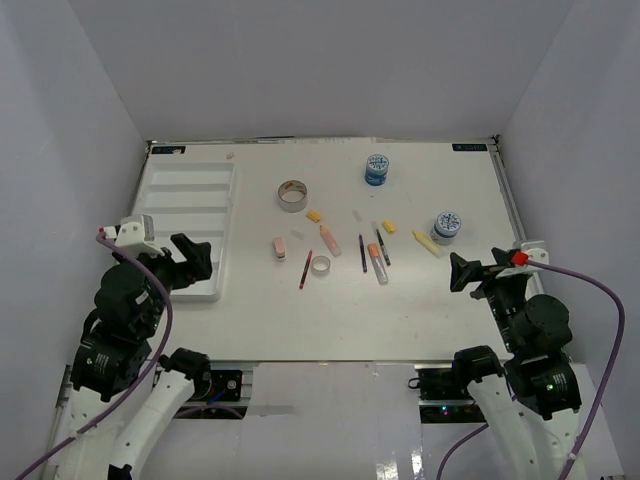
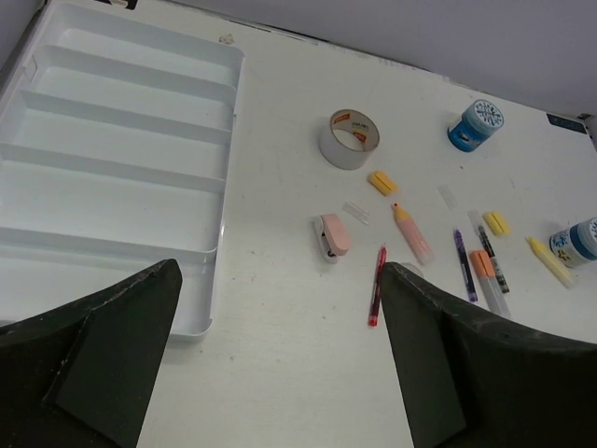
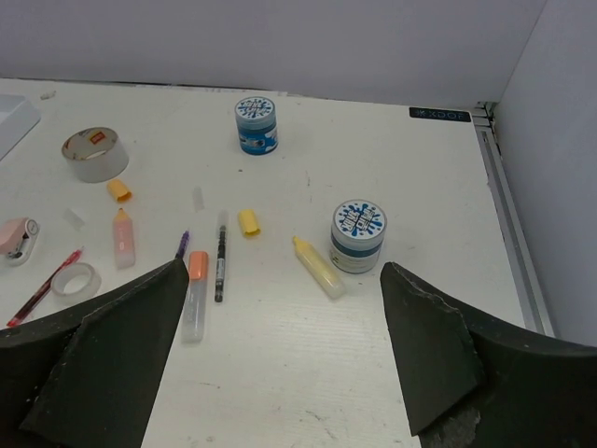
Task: Sort the stationery into containers
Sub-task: Pick up the stationery from the center of the board.
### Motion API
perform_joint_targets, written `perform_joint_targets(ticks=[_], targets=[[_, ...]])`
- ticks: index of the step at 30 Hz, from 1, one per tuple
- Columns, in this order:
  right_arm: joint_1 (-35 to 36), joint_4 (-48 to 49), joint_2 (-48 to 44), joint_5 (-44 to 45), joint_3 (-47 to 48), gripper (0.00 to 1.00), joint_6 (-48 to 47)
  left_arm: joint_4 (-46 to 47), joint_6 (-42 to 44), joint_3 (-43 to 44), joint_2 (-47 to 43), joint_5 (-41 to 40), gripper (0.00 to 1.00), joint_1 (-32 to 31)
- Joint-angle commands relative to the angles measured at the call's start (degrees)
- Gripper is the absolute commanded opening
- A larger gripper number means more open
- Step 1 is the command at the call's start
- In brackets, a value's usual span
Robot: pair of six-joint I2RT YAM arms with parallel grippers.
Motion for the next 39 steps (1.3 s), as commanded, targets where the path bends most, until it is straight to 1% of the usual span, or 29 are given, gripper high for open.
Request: perform_joint_targets(ticks=[1,4,8,10,16,18,20,21,22,25,27,28,29,31,32,33,34,35,36,38,39], targets=[[0.34,1.85,1.76,-1.04,0.08,0.9,0.61,-0.89,-0.86,-0.17,2.84,1.25,0.98,-0.27],[0.34,1.14,4.66,-2.7,0.61,0.9,1.23,-1.68,-1.48,0.44,6.61,1.86,0.98,-0.27],[0.42,1.05,9.58,-7.36,1.31,0.9,1.75,-0.98,-1.92,1.05,11.97,4.14,0.98,-0.27],[0.42,1.49,11.86,-7.55,1.84,0.9,2.36,-0.19,-1.83,1.23,15.49,5.9,0.98,-0.27],[0.34,5.01,16.87,-4.65,2.46,0.9,3.6,4.11,-1.57,3.51,26.56,9.06,0.98,-0.27],[0.34,5.71,18.55,-2.89,2.89,0.9,3.77,6.04,-1.04,4.74,29.37,9.59,0.98,-0.27],[0.34,5.98,22.66,0.26,3.33,0.9,4.91,7.8,-0.25,6.06,34.81,10.12,0.98,-0.27],[0.34,5.98,22.69,1.15,3.34,0.9,4.92,8.51,-0.07,6.41,34.83,10.21,0.98,-0.27],[0.34,5.98,24.86,1.59,3.77,0.9,5.35,9.03,0.1,6.85,37.44,10.3,0.98,-0.27],[0.42,5.98,29.61,2.47,4.91,0.9,6.84,11.41,0.54,8.69,41.41,11.0,0.98,-0.27],[0.34,6.06,31.82,1.78,5.7,0.9,7.64,12.9,0.37,9.93,45.98,11.27,0.98,-0.27],[0.34,6.06,33.91,0.81,6.32,0.9,8.25,13.69,0.19,11.5,47.48,11.09,0.98,-0.27],[0.34,6.33,34.89,0.2,6.5,0.9,8.43,13.87,-0.16,12.56,51.32,10.92,0.98,-0.27],[0.34,6.85,37.17,-0.86,6.76,0.9,8.87,14.4,-1.12,14.93,55.55,9.69,0.98,-0.27],[0.34,7.12,37.8,-2.17,6.76,0.9,9.39,14.92,-1.47,17.82,57.84,9.08,0.98,-0.27],[0.34,7.64,38.33,-3.23,6.76,0.9,9.4,15.1,-1.74,19.41,62.65,7.59,0.98,-0.27],[0.34,7.82,39.37,-4.2,6.85,0.9,9.31,15.28,-2.0,21.25,65.31,6.71,0.98,-0.18],[0.34,8.0,39.73,-5.95,6.68,0.9,9.05,15.54,-2.27,25.27,67.94,5.91,0.98,-0.18],[0.34,8.17,40.08,-6.4,6.59,0.9,8.7,15.46,-2.36,27.4,73.36,4.86,0.98,-0.18],[0.34,8.44,40.7,-7.1,6.33,0.9,8.7,15.28,-2.62,31.88,78.75,4.59,0.98,0.0],[0.34,8.52,40.79,-7.37,5.89,0.9,8.7,15.19,-2.88,36.43,83.65,4.5,0.98,0.09]])
